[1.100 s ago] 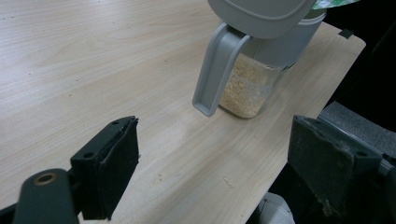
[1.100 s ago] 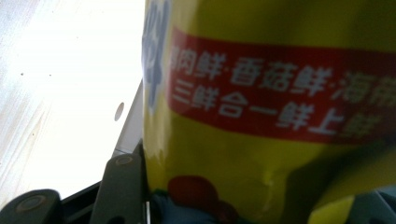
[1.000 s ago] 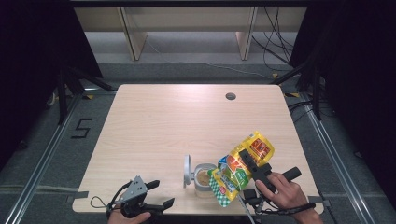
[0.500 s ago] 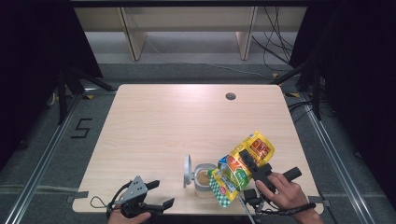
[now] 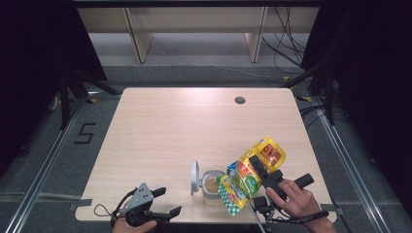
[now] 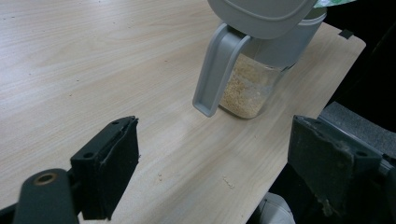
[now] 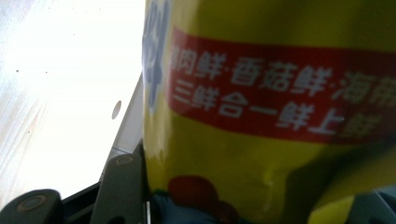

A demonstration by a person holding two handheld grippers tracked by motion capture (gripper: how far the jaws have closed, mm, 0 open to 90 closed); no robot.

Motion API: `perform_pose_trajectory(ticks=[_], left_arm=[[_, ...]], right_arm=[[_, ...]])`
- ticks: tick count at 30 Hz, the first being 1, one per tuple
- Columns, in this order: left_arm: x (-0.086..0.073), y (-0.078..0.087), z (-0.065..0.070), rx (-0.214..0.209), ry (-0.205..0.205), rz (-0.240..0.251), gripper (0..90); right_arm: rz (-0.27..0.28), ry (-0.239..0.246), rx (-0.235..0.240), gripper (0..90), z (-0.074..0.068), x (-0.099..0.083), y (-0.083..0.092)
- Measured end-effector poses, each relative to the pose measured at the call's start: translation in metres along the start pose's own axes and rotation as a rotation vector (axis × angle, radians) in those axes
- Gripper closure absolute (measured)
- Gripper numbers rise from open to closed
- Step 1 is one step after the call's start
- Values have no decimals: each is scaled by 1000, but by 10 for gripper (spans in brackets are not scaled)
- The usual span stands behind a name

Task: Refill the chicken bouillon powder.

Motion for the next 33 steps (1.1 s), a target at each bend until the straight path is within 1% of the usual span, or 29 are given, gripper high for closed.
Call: perform_pose_trajectory(ticks=[1, 2, 7, 9, 11, 12, 16, 19, 25, 26, 27, 28, 29, 31, 33], left_arm=[[0, 0, 0, 2, 1, 0, 160], [0, 0, 0, 1, -1, 0, 160], [0, 0, 0, 1, 1, 2, 160], [0, 0, 0, 3, 4, 1, 160], [0, 1, 0, 5, -5, -5, 159], [0, 0, 0, 0, -1, 0, 160], [0, 0, 0, 3, 3, 2, 160], [0, 0, 0, 1, -1, 1, 160], [0, 0, 0, 0, 2, 3, 160], [0, 0, 0, 0, 2, 2, 160], [0, 0, 0, 1, 3, 1, 160], [0, 1, 0, -1, -7, -7, 160], [0, 1, 0, 7, -8, -7, 160], [0, 1, 0, -1, -8, -4, 160], [0, 1, 0, -1, -10, -7, 160]], right_arm=[[0, -3, -2, 501, 0, 0, 0], [-10, -21, -1, 501, -2, -1, 2], [0, -19, 0, 501, -2, 1, 1], [-6, -22, 4, 501, -3, 0, 1], [-1, -16, 2, 502, -2, 0, 1], [-2, -18, -1, 501, -2, 0, 1], [-5, -16, -2, 502, -1, 0, 1], [-8, -10, -2, 502, -2, 0, 1], [-12, -25, 9, 503, -5, 1, 2], [-9, -10, 10, 504, -4, 2, 1], [-8, -12, 7, 504, -4, 2, 1], [-6, -14, 7, 505, -4, 2, 2], [-3, -9, 5, 505, -3, 1, 1], [-10, -14, 3, 507, -3, 1, 2], [-5, -10, 0, 507, -2, 0, 1]])
Point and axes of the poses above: each handheld gripper's, and its own axes: y roughly backward along the jaws, x roughly out of its top, z roughly to its right, the point moved 3 cm from there along -y, roughly forward along the jaws
